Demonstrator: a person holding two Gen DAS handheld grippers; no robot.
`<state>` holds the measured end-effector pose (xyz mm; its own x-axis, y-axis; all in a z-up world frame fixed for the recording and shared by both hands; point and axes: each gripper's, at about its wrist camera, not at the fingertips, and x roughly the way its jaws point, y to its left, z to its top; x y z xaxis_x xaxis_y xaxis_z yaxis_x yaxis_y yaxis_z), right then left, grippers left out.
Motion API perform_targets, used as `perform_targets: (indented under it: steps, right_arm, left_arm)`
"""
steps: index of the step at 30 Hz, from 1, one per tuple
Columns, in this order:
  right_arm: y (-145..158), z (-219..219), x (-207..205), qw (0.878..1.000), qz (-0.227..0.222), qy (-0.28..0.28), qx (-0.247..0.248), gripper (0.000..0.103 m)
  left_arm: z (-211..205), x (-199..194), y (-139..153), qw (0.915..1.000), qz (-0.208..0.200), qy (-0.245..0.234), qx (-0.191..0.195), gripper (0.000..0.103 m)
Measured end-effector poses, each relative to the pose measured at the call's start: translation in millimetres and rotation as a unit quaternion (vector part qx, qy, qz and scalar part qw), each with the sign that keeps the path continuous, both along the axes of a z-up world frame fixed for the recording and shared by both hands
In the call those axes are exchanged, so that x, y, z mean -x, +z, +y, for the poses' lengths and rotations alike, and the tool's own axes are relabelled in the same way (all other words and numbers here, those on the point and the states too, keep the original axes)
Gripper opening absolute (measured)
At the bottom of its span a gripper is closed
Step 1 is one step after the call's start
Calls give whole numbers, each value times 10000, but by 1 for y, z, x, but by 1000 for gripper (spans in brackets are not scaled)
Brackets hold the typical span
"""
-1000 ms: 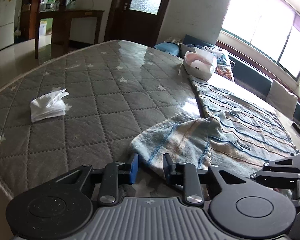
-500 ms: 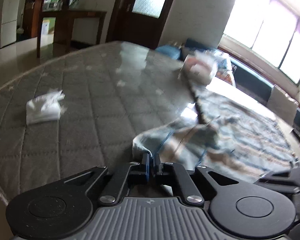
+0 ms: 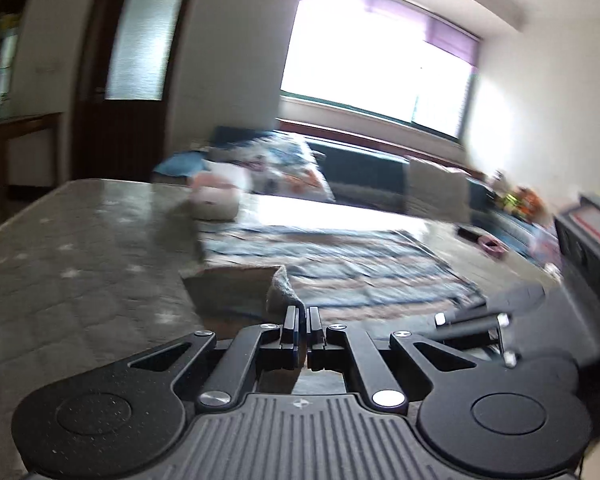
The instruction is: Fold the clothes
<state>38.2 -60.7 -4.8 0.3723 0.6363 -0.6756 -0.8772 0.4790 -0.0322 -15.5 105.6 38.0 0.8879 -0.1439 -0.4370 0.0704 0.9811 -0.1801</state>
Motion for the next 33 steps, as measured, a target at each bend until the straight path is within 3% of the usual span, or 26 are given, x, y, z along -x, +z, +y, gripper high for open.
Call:
perform_targets:
  steps: [7, 13, 18, 23, 26, 30, 33]
  right_arm:
    - [3, -41, -26, 9974, 51, -709, -74, 13]
    - [6, -45, -34, 9967, 42, -783, -197, 13]
    - [5, -36, -32, 9976, 93, -642, -234, 13]
    - [3, -26, -31, 9983, 144, -501, -272, 13]
    - [-3, -19, -28, 9988, 208, -394, -225, 13]
    - [-12, -12, -25, 9990, 313, -317, -73, 13]
    - [-15, -13, -24, 9990, 326, -300, -21, 13]
  left_arm:
    - [-31, -15, -23, 9965, 552, -620, 36, 5]
    - [-40, -6, -24, 9932, 595, -988, -142, 10]
    - [-11, -8, -11, 9971, 456, -544, -266, 10]
    - [20, -39, -14, 9965, 825, 101, -113, 10]
    - [26, -56, -25, 9947, 1008, 175, -42, 9]
    - [22, -70, -39, 9906, 1282, 266, -405, 9]
    - [23, -72, -32, 9914, 1206, 289, -427, 9]
